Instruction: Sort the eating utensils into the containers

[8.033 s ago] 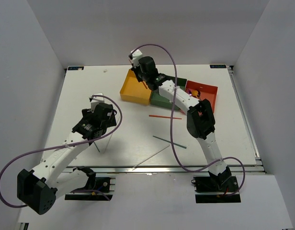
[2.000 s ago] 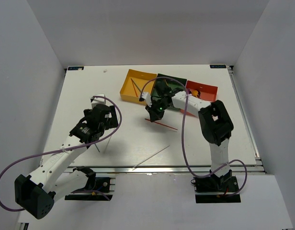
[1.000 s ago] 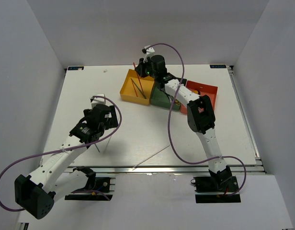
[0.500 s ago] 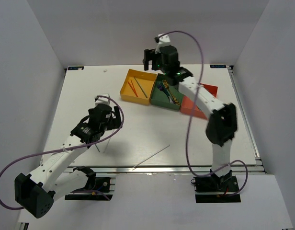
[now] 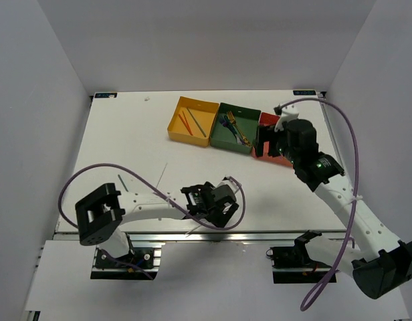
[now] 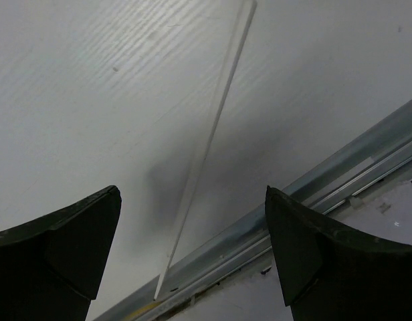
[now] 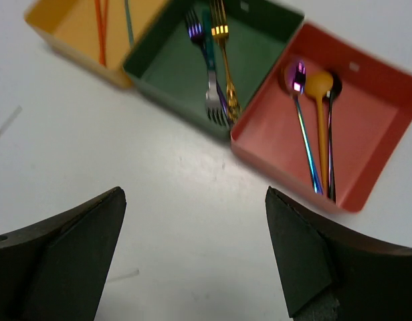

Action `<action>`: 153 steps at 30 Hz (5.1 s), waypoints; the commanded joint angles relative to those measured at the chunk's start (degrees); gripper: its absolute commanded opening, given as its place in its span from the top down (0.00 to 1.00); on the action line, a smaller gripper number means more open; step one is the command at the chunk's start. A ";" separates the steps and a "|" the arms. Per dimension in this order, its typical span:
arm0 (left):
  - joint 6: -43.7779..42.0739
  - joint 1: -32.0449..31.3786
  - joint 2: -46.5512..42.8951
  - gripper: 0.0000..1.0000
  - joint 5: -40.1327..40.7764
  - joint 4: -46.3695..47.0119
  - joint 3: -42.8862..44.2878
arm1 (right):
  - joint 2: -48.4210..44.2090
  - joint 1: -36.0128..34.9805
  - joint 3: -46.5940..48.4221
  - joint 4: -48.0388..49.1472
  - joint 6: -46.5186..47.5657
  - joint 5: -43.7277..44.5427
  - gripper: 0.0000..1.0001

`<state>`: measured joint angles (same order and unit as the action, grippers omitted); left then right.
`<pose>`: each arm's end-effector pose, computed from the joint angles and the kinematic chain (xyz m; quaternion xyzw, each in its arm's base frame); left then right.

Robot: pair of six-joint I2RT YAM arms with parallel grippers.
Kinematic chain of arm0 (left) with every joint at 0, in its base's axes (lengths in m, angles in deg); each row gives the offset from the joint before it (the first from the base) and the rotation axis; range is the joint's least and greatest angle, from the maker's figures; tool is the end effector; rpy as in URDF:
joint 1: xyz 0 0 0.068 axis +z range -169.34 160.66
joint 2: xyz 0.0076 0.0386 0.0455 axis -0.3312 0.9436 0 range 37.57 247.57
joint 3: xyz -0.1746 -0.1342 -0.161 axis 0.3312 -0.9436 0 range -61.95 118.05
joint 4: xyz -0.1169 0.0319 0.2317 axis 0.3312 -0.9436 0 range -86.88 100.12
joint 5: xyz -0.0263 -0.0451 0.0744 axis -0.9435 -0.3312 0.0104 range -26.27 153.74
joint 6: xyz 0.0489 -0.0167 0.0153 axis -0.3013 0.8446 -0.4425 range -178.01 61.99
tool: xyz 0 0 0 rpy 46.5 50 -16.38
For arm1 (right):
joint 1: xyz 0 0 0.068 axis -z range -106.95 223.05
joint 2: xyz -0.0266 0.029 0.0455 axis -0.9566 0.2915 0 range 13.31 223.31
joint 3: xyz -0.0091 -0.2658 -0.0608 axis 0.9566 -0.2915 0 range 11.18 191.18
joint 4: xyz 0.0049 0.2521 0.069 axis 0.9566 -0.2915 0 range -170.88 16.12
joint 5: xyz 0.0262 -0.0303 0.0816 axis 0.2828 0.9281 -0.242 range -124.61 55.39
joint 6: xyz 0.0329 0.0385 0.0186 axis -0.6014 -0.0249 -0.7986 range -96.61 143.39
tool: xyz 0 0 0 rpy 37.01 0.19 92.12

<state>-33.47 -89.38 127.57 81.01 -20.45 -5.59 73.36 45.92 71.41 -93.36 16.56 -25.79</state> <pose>0.1138 -0.2823 0.1945 0.3418 0.9017 -0.0628 0.2572 0.2125 0.1027 0.3668 -0.0995 0.8084 0.1084 0.5700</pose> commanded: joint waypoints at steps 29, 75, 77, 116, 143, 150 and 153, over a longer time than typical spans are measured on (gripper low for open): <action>-5.55 2.10 20.13 1.00 -12.19 9.21 2.27 | -17.42 -0.02 -4.33 -4.51 0.85 -3.99 0.11; 12.55 50.79 34.19 0.90 1.37 28.28 52.10 | -14.08 0.07 -10.39 7.00 -1.26 -10.58 0.11; 12.82 50.79 35.42 0.87 -0.66 28.72 52.19 | -14.26 -0.02 -10.65 7.53 -1.17 -10.58 0.11; -0.28 48.95 -3.51 0.02 -11.12 -8.46 -3.88 | -15.31 -0.02 -11.62 5.86 -0.20 -20.16 0.11; 6.92 38.85 11.07 0.99 -9.37 -1.61 -6.79 | -16.81 -0.02 -10.83 6.39 0.15 -20.42 0.11; 16.84 33.75 9.95 1.00 -5.68 0.51 -7.76 | -17.86 -0.02 -10.83 6.13 0.15 -20.77 0.11; 22.20 32.52 0.38 1.00 -3.04 1.91 -6.79 | -17.60 -0.02 -10.57 5.69 0.24 -20.42 0.11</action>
<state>-19.13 -55.26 131.06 77.38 -18.99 -10.07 56.24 45.94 60.05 -88.79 16.19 -45.72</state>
